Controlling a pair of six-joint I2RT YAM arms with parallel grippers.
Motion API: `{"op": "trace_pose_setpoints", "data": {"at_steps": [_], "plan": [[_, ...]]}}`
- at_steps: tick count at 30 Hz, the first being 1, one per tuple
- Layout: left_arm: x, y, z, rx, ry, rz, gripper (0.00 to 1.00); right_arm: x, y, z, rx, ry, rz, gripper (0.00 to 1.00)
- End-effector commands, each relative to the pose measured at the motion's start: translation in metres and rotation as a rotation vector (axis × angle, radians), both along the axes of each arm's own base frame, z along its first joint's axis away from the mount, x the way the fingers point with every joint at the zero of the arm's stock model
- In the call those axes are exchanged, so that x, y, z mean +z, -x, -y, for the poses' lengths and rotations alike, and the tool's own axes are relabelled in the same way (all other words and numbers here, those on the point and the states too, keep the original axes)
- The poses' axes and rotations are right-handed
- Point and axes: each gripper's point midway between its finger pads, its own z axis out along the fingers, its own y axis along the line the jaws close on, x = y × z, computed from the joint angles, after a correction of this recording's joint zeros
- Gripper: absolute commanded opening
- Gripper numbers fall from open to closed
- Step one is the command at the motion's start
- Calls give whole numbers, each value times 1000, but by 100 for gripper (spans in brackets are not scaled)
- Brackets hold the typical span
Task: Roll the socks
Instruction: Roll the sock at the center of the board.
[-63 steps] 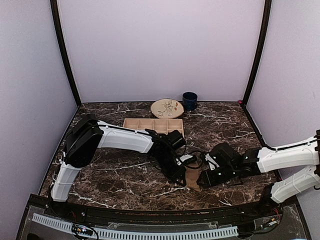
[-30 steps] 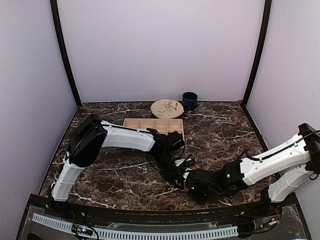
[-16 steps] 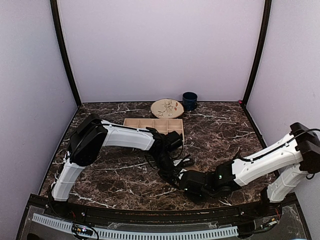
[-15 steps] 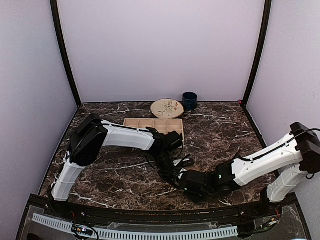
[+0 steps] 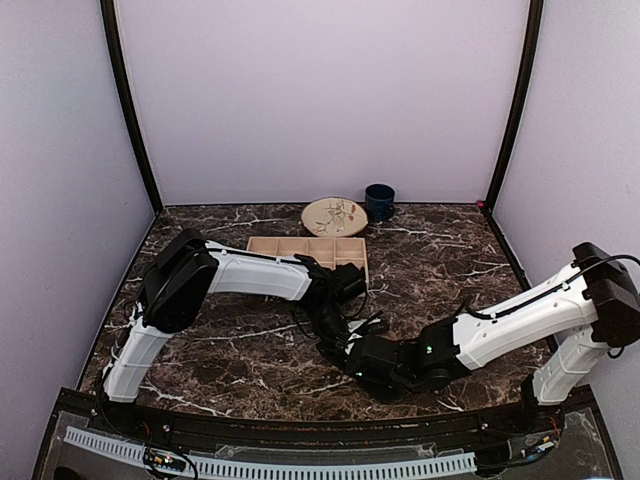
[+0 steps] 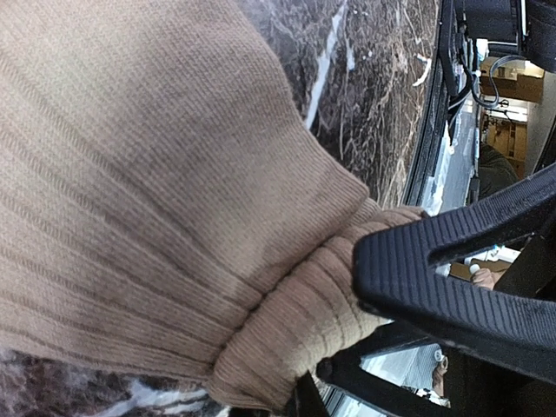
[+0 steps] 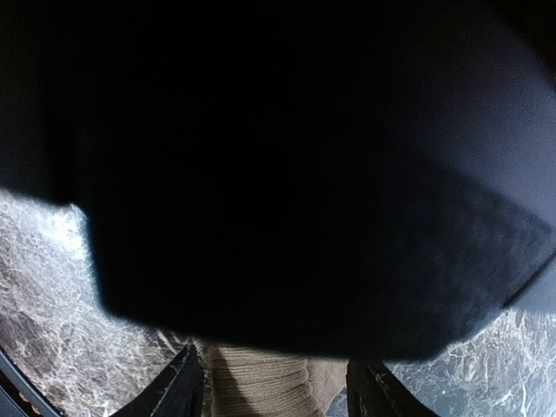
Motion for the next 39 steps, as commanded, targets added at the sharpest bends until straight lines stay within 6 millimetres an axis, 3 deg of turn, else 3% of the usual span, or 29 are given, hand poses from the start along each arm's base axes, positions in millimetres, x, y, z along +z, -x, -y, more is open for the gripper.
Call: {"op": "trace_pose_setpoints", "data": {"at_steps": [1,11,23,33,39], "plan": [[-32,11,-23,-17,-135,-30,3,4,-2,-6,13,-5,25,57],[-33,6,-25,-5,-131,-39,3,-2,4,-6,42,8,-3,55],[-35,3,-28,9,-133,-54,3,11,10,9,9,-6,-22,56],[-35,2,-29,12,-134,-59,3,5,27,6,36,-4,-68,56],[-35,2,-29,13,-132,-64,3,-6,28,11,28,27,-73,54]]}}
